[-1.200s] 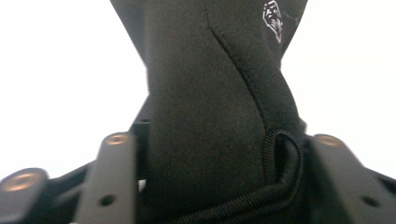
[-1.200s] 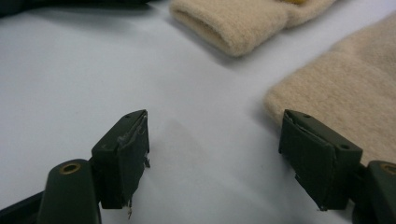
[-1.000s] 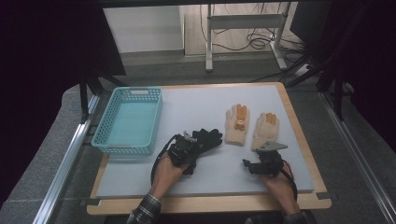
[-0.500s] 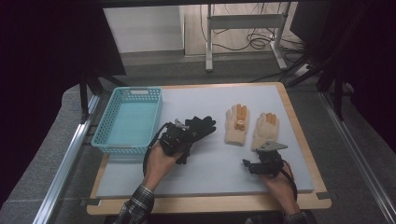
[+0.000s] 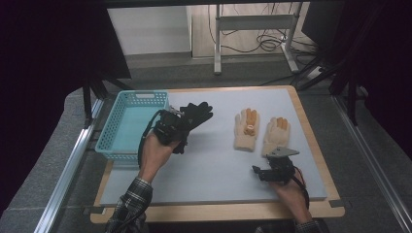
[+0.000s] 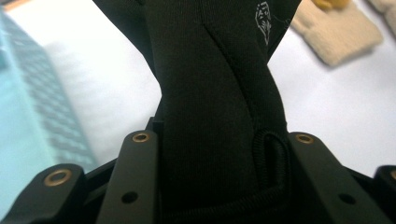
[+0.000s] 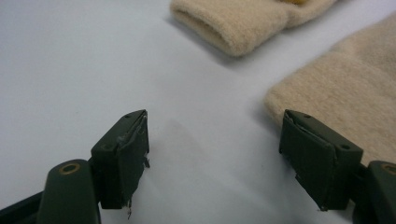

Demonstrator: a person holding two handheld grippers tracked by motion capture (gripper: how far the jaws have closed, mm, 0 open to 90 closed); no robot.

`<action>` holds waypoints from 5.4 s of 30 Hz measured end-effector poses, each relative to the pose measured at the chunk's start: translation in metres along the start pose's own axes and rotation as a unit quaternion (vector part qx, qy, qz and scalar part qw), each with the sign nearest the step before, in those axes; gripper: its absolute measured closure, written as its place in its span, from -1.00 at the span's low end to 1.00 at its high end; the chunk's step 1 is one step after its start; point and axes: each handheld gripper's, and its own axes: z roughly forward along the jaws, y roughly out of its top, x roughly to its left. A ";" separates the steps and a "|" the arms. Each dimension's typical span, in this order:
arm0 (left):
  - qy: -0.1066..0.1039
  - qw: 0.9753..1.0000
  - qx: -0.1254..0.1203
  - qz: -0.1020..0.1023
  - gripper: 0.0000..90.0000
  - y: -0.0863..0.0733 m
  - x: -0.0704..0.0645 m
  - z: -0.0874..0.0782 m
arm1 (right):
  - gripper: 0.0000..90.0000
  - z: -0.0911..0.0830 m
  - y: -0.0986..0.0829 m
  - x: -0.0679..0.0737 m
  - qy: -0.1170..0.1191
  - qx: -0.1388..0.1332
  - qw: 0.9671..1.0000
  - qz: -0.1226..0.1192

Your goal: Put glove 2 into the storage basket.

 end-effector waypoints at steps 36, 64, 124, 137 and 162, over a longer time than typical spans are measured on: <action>0.141 0.971 0.106 -0.164 0.34 -0.043 0.177 0.010 | -0.47 0.000 0.000 0.000 0.000 0.000 1.000 -0.002; 0.090 0.975 0.114 -0.169 -0.88 -0.046 0.194 0.005 | -0.48 0.000 0.000 0.000 0.001 0.000 1.000 -0.002; -0.070 0.994 -0.045 0.071 -1.00 -0.090 -0.046 0.036 | -0.53 0.001 0.000 0.000 -0.005 0.002 1.000 0.001; -0.045 0.997 -0.031 0.046 -1.00 -0.132 -0.044 0.052 | -0.49 0.000 0.001 0.000 -0.004 0.003 1.000 0.002; -0.047 0.998 -0.034 0.036 -1.00 -0.134 -0.043 0.053 | 0.24 -0.024 0.032 -0.069 -0.043 -0.020 0.998 0.049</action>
